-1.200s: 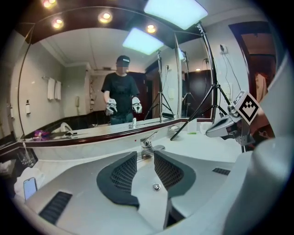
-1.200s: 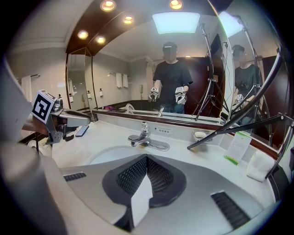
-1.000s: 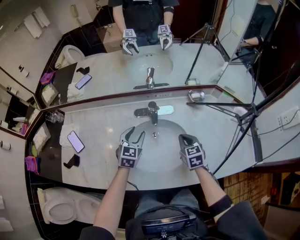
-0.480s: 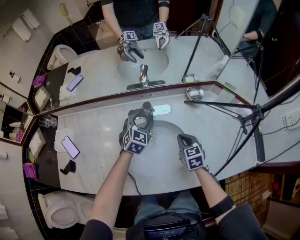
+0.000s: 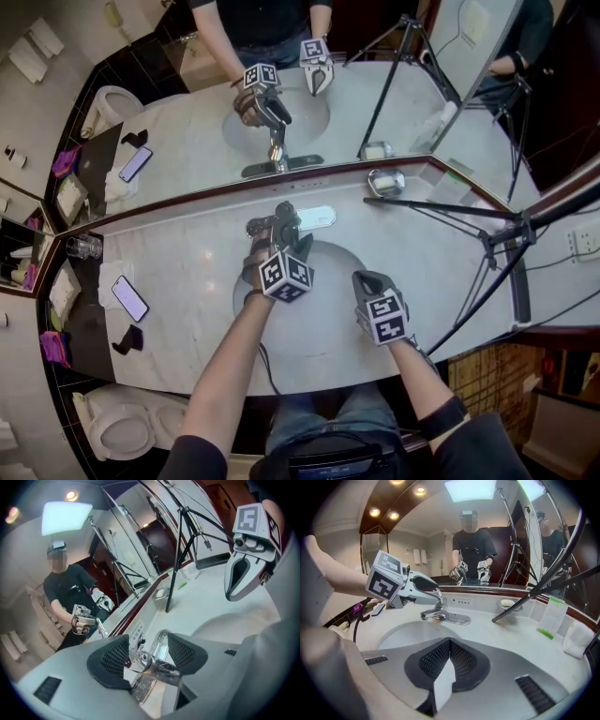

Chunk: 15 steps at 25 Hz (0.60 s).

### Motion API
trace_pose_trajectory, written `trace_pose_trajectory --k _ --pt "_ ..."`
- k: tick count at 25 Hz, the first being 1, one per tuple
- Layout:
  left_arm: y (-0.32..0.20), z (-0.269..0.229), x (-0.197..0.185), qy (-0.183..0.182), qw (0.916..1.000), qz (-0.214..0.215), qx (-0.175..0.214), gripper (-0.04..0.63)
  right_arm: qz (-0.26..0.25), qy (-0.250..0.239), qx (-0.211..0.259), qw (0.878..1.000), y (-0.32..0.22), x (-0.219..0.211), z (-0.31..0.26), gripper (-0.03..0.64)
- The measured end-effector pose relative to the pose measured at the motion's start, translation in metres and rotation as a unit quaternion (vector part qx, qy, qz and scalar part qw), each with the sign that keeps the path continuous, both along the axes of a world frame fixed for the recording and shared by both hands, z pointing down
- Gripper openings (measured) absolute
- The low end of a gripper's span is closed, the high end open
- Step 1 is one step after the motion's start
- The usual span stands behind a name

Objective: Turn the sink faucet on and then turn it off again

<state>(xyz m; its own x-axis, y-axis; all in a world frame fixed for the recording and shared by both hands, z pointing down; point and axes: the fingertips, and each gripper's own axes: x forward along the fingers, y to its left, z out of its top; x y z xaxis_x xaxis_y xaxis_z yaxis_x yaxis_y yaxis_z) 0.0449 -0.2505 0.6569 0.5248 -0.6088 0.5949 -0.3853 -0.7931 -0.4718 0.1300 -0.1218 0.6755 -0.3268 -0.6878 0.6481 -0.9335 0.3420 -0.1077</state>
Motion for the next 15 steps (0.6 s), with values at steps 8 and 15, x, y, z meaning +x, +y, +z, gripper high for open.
trace_pose_trajectory --k 8,15 --pt "0.001 0.006 0.002 -0.032 0.999 0.001 0.032 0.231 0.002 -0.002 -0.01 1.0 0.005 -0.001 0.012 0.017" --pt "-0.002 0.003 -0.002 -0.046 0.9972 -0.001 0.059 0.156 -0.004 0.002 -0.01 1.0 0.006 -0.003 0.022 0.017"
